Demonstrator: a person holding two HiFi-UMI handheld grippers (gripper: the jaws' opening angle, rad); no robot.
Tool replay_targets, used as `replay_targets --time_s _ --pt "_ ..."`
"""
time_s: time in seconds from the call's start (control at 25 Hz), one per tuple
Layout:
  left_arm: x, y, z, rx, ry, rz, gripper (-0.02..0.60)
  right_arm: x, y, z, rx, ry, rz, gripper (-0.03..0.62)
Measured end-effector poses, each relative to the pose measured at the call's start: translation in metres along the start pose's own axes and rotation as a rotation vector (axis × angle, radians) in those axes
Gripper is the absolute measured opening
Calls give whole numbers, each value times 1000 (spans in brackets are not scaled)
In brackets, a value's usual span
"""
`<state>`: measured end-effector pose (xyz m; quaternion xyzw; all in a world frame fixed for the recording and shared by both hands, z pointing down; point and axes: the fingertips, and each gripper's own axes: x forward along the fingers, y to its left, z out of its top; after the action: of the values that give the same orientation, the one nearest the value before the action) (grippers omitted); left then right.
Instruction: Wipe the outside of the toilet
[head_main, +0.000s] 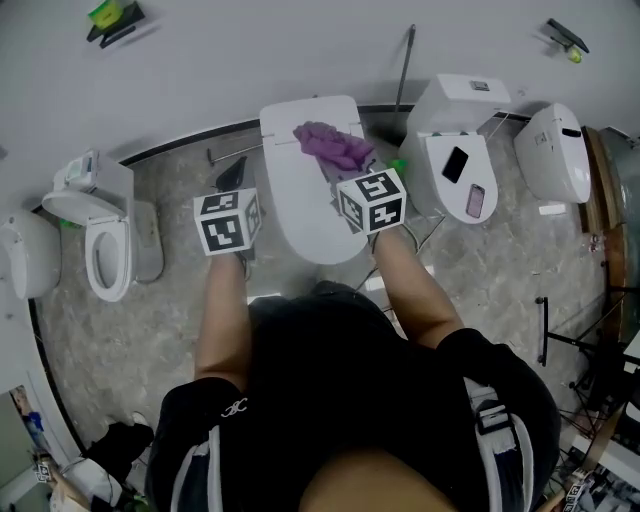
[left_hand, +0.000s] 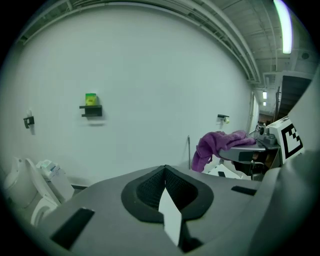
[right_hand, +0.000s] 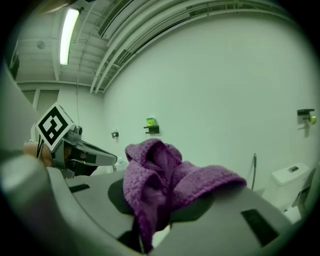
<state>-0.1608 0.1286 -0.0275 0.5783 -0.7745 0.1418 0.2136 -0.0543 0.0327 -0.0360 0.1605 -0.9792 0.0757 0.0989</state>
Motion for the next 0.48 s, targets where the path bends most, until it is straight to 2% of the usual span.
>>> replay_targets --time_s 0.2,0.48 --pt "30 13 -13 -16 50 31 6 41 -19 -18 -13 52 39 97" --pt "61 69 -15 -86 71 47 6 112 -14 -31 2 108 69 97"
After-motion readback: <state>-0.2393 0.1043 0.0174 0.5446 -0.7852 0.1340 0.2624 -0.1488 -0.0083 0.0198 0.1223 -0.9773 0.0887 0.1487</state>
